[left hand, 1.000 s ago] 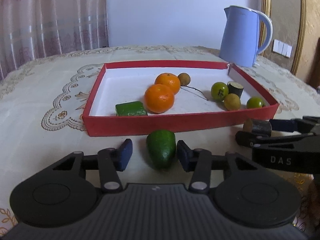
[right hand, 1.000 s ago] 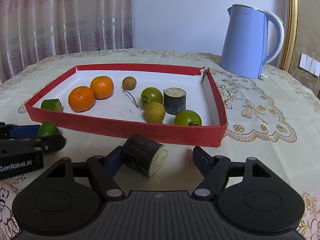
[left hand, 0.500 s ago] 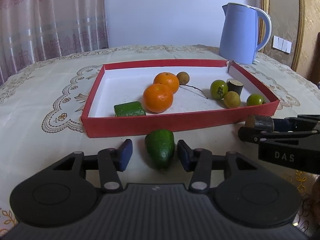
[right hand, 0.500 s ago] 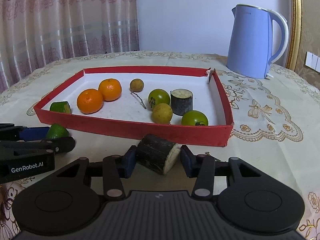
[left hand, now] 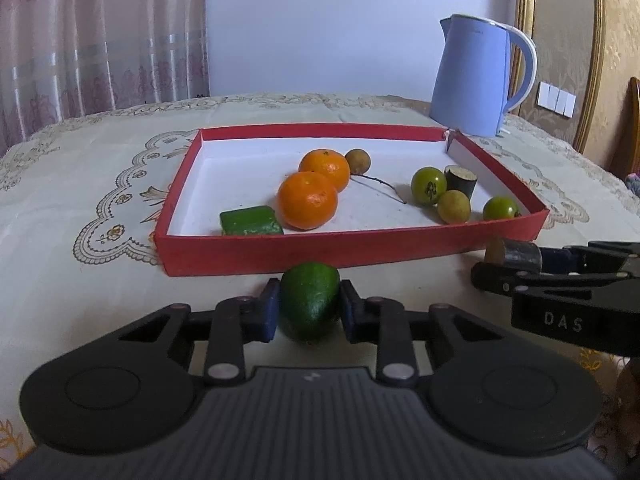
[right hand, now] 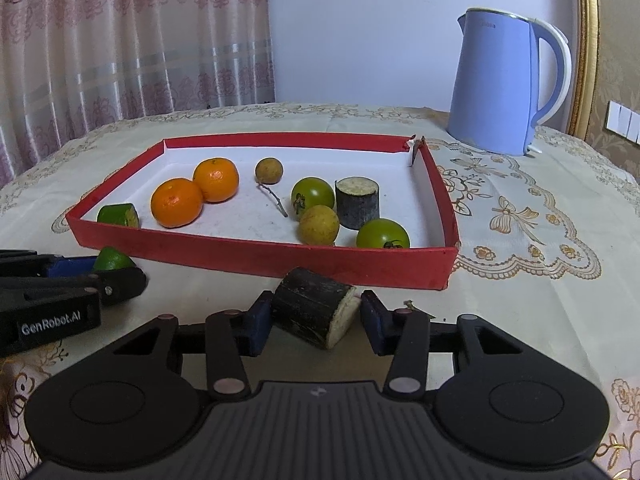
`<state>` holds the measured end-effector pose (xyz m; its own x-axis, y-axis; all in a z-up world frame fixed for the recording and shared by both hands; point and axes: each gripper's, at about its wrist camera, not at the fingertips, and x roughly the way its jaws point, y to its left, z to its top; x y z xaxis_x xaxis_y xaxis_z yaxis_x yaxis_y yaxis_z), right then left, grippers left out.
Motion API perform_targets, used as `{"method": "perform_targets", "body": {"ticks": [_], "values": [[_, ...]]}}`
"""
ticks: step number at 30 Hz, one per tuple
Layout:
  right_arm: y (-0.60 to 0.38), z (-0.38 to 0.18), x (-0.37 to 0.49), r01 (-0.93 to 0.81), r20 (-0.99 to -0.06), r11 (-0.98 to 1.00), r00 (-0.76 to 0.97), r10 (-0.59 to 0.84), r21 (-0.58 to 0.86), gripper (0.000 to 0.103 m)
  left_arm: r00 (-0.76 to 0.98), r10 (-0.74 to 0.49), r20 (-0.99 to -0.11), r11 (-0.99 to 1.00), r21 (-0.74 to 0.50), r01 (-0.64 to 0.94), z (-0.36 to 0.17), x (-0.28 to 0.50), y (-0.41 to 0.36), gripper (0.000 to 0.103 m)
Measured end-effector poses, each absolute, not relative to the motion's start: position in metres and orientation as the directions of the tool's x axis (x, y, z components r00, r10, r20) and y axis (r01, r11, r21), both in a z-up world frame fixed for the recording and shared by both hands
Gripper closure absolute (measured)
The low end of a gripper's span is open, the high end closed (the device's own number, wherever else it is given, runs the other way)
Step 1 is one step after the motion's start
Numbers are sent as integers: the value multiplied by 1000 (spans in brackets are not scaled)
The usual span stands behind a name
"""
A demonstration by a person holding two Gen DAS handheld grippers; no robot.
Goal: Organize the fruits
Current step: 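Grasp the dark eggplant chunk with the right tool while the left tool holds the green fruit, then lower the eggplant chunk into the red tray and open the right tool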
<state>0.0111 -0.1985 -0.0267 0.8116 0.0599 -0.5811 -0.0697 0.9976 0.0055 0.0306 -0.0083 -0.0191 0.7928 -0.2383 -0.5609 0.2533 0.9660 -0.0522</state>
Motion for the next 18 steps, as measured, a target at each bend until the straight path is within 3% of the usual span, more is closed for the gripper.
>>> {"method": "perform_targets", "body": {"ticks": [18], "values": [[-202, 3, 2, -73, -528, 996, 848, 38, -47, 57, 786, -264, -559, 963, -102, 250, -20, 32, -3, 76]]}}
